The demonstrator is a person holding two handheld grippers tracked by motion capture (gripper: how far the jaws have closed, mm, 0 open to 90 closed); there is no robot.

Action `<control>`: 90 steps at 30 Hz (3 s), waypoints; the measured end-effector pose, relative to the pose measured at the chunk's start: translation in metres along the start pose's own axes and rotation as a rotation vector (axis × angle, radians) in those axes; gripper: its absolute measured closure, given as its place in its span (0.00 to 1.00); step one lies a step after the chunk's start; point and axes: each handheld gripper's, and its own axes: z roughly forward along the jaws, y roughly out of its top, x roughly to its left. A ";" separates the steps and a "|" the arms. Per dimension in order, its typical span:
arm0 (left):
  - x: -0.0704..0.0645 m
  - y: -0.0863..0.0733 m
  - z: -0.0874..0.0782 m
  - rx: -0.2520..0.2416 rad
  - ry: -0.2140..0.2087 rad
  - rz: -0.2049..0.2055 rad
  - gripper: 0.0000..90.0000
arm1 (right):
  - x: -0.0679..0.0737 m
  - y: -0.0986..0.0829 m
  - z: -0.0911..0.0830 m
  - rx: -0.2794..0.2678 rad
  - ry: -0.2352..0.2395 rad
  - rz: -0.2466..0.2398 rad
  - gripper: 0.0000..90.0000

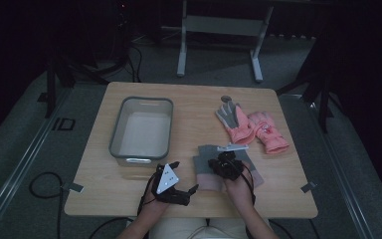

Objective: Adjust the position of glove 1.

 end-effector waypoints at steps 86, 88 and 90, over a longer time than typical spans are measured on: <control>0.001 0.001 0.002 0.022 0.017 -0.009 0.00 | -0.114 -0.059 -0.052 -0.014 -0.182 0.178 0.93; 0.000 0.001 0.003 0.025 0.016 -0.007 0.00 | -0.115 -0.062 -0.049 -0.011 -0.199 0.174 0.89; 0.000 0.001 0.003 0.025 0.015 -0.007 0.00 | -0.116 -0.063 -0.048 -0.014 -0.195 0.172 0.87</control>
